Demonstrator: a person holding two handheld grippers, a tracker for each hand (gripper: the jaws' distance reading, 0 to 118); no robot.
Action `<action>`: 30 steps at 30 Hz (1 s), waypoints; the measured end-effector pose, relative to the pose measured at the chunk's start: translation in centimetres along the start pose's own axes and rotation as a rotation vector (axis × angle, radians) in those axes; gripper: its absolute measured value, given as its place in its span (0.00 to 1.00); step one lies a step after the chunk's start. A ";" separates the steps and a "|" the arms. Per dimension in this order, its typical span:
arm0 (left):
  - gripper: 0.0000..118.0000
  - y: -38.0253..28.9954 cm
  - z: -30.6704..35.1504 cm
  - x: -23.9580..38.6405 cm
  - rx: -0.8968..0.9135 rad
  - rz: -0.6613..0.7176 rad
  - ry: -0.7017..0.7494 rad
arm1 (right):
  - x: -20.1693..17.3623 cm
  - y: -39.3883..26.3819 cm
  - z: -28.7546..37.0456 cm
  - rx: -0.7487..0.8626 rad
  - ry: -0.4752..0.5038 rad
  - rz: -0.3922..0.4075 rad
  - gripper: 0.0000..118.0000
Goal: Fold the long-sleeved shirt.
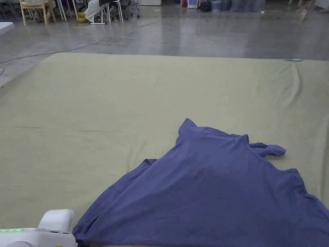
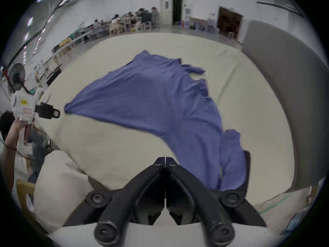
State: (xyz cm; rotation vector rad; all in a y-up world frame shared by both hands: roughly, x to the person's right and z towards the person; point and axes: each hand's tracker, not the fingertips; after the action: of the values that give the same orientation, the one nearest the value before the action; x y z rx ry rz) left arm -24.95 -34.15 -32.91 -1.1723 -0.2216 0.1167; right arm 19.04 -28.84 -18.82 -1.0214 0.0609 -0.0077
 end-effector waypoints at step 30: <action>0.00 3.1 -3.1 -0.3 0.080 0.024 -0.013 | -2.3 43.8 -31.0 -0.148 0.101 -0.222 0.94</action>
State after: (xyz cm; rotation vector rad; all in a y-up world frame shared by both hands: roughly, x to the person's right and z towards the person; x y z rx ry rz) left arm -24.40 -35.84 -36.96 -1.0948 -0.2129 0.1530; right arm 14.13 -32.33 -72.15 -1.1717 0.0403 -0.2608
